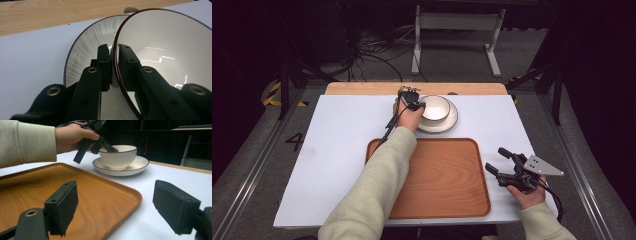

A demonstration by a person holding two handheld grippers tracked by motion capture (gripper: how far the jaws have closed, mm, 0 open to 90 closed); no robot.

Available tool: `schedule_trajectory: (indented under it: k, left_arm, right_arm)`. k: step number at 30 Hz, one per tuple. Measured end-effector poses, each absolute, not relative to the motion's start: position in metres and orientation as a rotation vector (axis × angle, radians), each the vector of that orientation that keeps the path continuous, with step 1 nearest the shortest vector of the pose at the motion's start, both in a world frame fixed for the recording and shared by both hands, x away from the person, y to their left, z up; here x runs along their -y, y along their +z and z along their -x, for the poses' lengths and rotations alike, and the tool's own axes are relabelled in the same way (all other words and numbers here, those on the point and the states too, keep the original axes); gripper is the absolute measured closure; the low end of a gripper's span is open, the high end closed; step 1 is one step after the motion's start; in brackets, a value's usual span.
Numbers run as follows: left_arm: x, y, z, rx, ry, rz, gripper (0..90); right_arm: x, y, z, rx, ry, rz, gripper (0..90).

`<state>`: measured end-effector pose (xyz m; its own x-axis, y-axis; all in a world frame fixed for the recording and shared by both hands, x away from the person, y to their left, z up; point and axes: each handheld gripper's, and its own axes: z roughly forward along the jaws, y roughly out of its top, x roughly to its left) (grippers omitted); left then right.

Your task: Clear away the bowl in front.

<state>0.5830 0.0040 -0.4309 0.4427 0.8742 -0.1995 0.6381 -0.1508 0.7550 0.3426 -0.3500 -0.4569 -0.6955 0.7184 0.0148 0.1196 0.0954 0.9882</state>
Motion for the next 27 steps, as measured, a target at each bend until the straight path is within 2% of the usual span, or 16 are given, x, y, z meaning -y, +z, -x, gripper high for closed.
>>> schedule_trajectory:
  k: [27]
  left_arm:
    - [-0.005,-0.414,-0.571,-1.204,0.370,-1.908,80.7]
  right_arm:
    - [0.351,-0.457,-0.344,-1.900,1.648,-0.827,21.2]
